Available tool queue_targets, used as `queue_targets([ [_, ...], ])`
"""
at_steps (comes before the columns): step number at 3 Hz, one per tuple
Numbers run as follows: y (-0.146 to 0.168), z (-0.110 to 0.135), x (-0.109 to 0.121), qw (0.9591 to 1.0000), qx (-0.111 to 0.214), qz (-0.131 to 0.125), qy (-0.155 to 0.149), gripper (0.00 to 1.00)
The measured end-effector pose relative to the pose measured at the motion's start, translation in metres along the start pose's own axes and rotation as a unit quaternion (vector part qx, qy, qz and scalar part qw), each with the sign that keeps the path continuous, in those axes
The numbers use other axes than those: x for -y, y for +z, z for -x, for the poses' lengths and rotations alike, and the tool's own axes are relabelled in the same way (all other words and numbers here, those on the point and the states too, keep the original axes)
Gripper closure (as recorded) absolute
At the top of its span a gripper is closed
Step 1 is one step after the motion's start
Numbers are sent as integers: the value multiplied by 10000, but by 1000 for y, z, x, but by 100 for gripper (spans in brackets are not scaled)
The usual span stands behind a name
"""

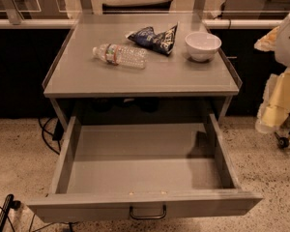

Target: Place water bottle into top drawer

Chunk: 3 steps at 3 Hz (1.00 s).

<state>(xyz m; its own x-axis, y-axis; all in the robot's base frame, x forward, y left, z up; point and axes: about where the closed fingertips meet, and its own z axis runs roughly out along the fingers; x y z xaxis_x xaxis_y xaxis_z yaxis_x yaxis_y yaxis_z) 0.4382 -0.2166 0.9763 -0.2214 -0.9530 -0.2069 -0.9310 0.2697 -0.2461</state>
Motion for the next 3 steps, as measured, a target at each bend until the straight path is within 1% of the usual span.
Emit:
queue_targets([
  [1,-1,1,1,10000,31,-11,-6,0],
  [2,-6,14,12,9995,244,-106,-153,0],
  [3,-8,37,36,9970,683,-100,-363,0],
])
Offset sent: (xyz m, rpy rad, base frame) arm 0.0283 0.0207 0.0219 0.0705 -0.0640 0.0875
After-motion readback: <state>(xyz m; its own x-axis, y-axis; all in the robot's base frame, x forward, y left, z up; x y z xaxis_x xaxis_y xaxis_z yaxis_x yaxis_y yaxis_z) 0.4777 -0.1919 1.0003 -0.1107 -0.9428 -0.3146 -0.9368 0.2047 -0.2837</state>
